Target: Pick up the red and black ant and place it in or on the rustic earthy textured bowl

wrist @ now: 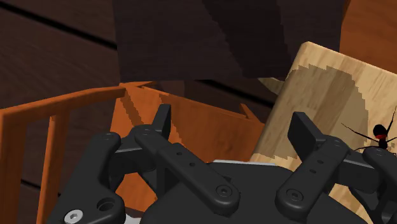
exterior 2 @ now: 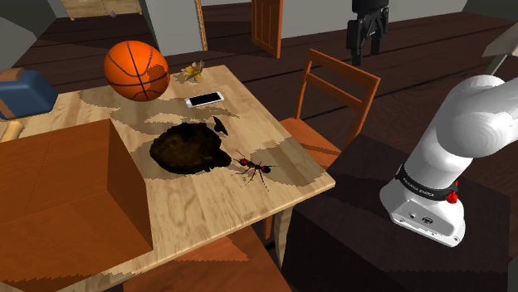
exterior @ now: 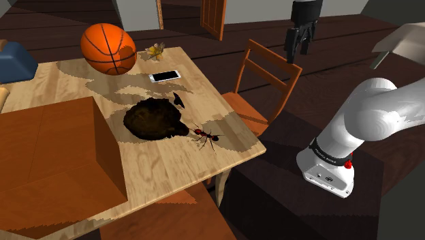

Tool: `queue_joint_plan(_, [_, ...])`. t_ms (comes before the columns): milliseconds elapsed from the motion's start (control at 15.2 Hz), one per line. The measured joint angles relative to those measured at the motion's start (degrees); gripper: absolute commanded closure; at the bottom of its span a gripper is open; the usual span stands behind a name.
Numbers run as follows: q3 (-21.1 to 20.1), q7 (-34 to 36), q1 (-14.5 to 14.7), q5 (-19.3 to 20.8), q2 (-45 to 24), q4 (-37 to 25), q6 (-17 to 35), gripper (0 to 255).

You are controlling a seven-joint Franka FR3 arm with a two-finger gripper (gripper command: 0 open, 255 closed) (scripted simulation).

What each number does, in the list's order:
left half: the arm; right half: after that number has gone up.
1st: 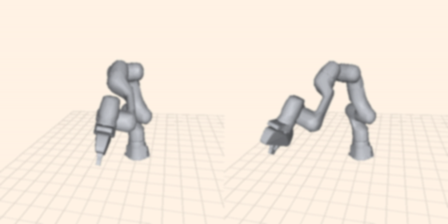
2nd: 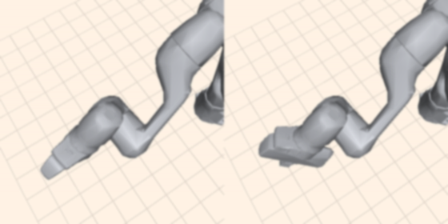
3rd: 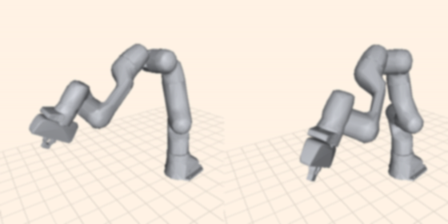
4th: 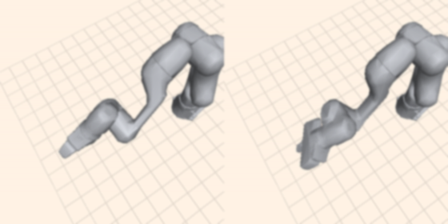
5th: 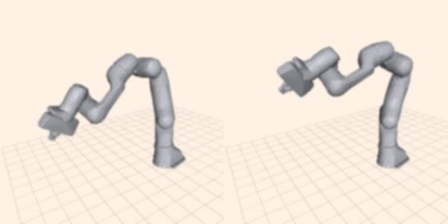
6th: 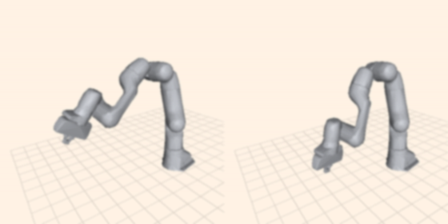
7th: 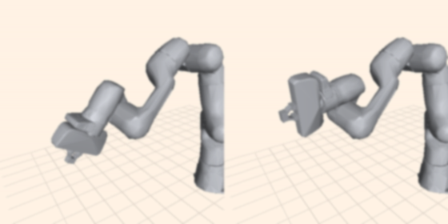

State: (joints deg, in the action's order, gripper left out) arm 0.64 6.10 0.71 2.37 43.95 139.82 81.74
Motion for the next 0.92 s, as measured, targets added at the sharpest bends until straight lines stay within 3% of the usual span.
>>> queue_joint_plan(198, [-0.9, 1.4, 0.4, -1.3, 0.4, 1.8, 1.9, 0])
queue_joint_plan(924, [-9.3, 11.8, 5.1, -12.5, -4.6, 12.3, 23.2, 0])
